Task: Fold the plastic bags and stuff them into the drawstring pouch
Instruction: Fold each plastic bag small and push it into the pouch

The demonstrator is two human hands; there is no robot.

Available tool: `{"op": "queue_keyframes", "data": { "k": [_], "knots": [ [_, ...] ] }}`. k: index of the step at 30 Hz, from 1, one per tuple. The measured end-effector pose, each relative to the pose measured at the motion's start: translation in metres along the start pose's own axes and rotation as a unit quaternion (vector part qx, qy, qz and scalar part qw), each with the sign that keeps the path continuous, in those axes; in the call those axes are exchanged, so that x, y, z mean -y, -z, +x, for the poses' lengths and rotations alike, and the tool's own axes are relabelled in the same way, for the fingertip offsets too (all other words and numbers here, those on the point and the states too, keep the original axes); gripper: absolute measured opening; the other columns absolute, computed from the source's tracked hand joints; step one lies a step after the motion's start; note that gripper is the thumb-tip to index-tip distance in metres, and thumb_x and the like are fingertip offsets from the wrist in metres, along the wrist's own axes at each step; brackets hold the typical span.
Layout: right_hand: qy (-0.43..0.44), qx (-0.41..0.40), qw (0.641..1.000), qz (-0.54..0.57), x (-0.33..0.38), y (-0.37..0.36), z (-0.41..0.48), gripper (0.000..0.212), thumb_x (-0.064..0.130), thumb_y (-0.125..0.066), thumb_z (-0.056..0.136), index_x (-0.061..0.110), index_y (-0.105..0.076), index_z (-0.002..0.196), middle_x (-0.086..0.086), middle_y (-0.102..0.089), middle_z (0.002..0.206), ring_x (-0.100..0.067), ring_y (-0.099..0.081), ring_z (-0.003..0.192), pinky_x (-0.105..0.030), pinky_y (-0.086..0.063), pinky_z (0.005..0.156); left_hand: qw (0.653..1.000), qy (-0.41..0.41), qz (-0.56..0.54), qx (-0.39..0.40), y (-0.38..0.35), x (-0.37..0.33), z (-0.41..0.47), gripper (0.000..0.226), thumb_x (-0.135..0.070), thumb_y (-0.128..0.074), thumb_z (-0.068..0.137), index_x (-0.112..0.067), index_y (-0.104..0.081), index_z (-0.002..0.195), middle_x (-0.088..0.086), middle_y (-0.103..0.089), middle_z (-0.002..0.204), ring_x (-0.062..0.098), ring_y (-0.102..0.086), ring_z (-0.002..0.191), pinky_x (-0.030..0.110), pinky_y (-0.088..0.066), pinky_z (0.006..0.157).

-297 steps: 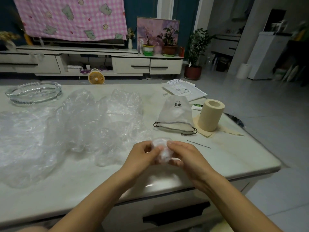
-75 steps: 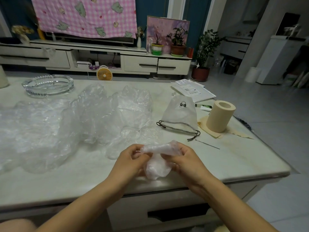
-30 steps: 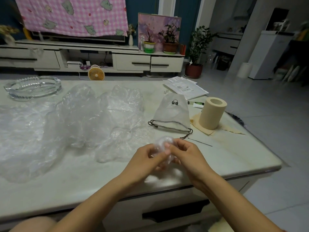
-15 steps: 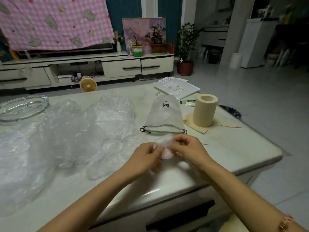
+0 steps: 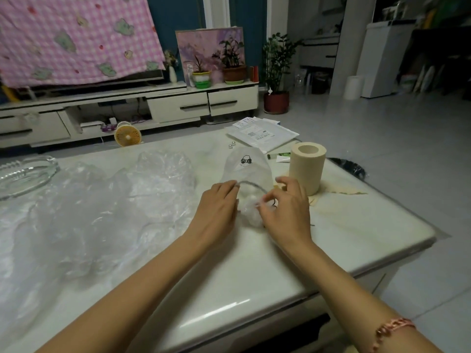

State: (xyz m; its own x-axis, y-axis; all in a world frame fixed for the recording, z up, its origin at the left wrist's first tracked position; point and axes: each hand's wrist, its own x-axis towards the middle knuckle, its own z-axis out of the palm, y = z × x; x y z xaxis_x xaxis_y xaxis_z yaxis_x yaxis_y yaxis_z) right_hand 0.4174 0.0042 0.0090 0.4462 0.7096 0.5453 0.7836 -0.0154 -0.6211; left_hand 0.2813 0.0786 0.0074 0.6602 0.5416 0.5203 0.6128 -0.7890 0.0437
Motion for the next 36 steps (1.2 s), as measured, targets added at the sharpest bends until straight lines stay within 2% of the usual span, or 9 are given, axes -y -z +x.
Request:
{"op": "queue_keyframes", "data": {
  "k": [3, 8, 12, 19, 23, 25, 29, 32, 36],
  "knots": [
    [0.084, -0.046, 0.995, -0.009, 0.003, -0.011, 0.008, 0.012, 0.004, -0.076, 0.069, 0.006, -0.064, 0.071, -0.017, -0.060, 0.122, -0.035, -0.057, 0.109, -0.029, -0.032, 0.091, 0.996, -0.023, -0.079, -0.029, 0.006, -0.012, -0.009, 0.035, -0.014, -0.037, 0.089, 0.003, -0.056, 0.114, 0.021, -0.061, 0.116, 0.032, -0.058, 0.094, 0.035, -0.052, 0.075],
    [0.114, -0.097, 0.989, 0.020, 0.004, -0.034, 0.009, 0.018, 0.010, -0.060, 0.072, 0.008, -0.048, 0.084, -0.010, -0.059, 0.072, -0.032, -0.059, 0.060, -0.030, -0.041, 0.061, 0.989, -0.001, -0.151, -0.003, 0.005, -0.015, -0.027, 0.043, -0.018, -0.033, 0.094, 0.003, -0.052, 0.126, 0.017, -0.051, 0.132, 0.021, -0.044, 0.114, 0.019, -0.031, 0.100],
    [0.151, -0.124, 0.979, -0.063, 0.007, -0.052, 0.014, 0.038, 0.008, -0.039, 0.071, 0.013, -0.046, 0.108, -0.008, -0.045, 0.096, -0.026, -0.054, 0.073, -0.029, -0.041, 0.067, 0.984, -0.024, -0.175, 0.032, 0.005, -0.019, -0.038, 0.042, -0.015, -0.037, 0.093, 0.003, -0.048, 0.129, 0.012, -0.047, 0.136, 0.017, -0.041, 0.120, 0.009, -0.024, 0.105],
    [0.155, 0.008, 0.965, -0.210, 0.023, -0.066, 0.023, 0.024, 0.003, -0.033, 0.061, 0.010, -0.055, 0.055, -0.008, -0.053, 0.058, -0.022, -0.051, 0.040, -0.019, -0.026, 0.033, 0.991, 0.028, -0.126, 0.024, 0.020, -0.013, -0.053, 0.044, -0.017, -0.037, 0.086, 0.000, -0.060, 0.120, 0.014, -0.061, 0.123, 0.017, -0.045, 0.110, 0.023, -0.034, 0.094],
    [0.076, 0.150, 0.950, -0.263, 0.028, -0.071, 0.025, 0.023, -0.003, -0.055, 0.073, 0.004, -0.058, 0.094, -0.016, -0.056, 0.102, -0.032, -0.057, 0.090, -0.033, -0.043, 0.069, 0.995, 0.081, -0.059, 0.009, 0.038, 0.009, -0.081, 0.037, -0.025, -0.043, 0.079, -0.010, -0.069, 0.101, 0.010, -0.066, 0.106, 0.027, -0.059, 0.097, 0.035, -0.049, 0.079],
    [0.066, 0.197, 0.949, -0.238, 0.026, -0.069, 0.024, 0.029, 0.006, -0.047, 0.085, 0.007, -0.049, 0.114, -0.013, -0.044, 0.122, -0.031, -0.043, 0.112, -0.035, -0.033, 0.090, 0.988, 0.145, -0.042, 0.031, 0.050, 0.016, -0.096, 0.044, -0.040, -0.045, 0.077, -0.013, -0.068, 0.103, 0.007, -0.063, 0.105, 0.032, -0.061, 0.095, 0.039, -0.050, 0.078],
    [0.070, 0.187, 0.953, -0.226, 0.043, -0.052, 0.013, 0.042, 0.009, -0.045, 0.087, 0.012, -0.041, 0.129, -0.010, -0.039, 0.129, -0.029, -0.037, 0.118, -0.034, -0.027, 0.095, 0.964, 0.227, -0.011, 0.137, 0.061, 0.012, -0.111, 0.052, -0.056, -0.054, 0.083, -0.025, -0.051, 0.124, -0.010, -0.043, 0.124, 0.013, -0.039, 0.119, 0.024, -0.033, 0.095],
    [0.094, 0.160, 0.967, -0.172, 0.052, -0.034, 0.006, 0.045, 0.008, -0.044, 0.088, 0.014, -0.041, 0.132, -0.007, -0.038, 0.131, -0.025, -0.036, 0.119, -0.031, -0.024, 0.096, 0.974, 0.200, -0.010, 0.107, 0.063, 0.007, -0.109, 0.013, -0.026, -0.054, 0.090, -0.021, -0.064, 0.095, -0.007, -0.056, 0.103, 0.020, -0.055, 0.098, 0.030, -0.040, 0.079],
    [0.125, 0.207, 0.970, -0.038, 0.060, -0.006, -0.004, 0.059, 0.000, -0.048, 0.077, 0.018, -0.044, 0.133, -0.003, -0.040, 0.134, -0.022, -0.035, 0.124, -0.025, -0.023, 0.101, 0.989, 0.146, -0.012, -0.029, 0.065, 0.007, -0.113, 0.010, -0.019, -0.051, 0.080, -0.018, -0.060, 0.074, -0.003, -0.061, 0.070, 0.022, -0.057, 0.060, 0.025, -0.036, 0.056]
  ]
}}
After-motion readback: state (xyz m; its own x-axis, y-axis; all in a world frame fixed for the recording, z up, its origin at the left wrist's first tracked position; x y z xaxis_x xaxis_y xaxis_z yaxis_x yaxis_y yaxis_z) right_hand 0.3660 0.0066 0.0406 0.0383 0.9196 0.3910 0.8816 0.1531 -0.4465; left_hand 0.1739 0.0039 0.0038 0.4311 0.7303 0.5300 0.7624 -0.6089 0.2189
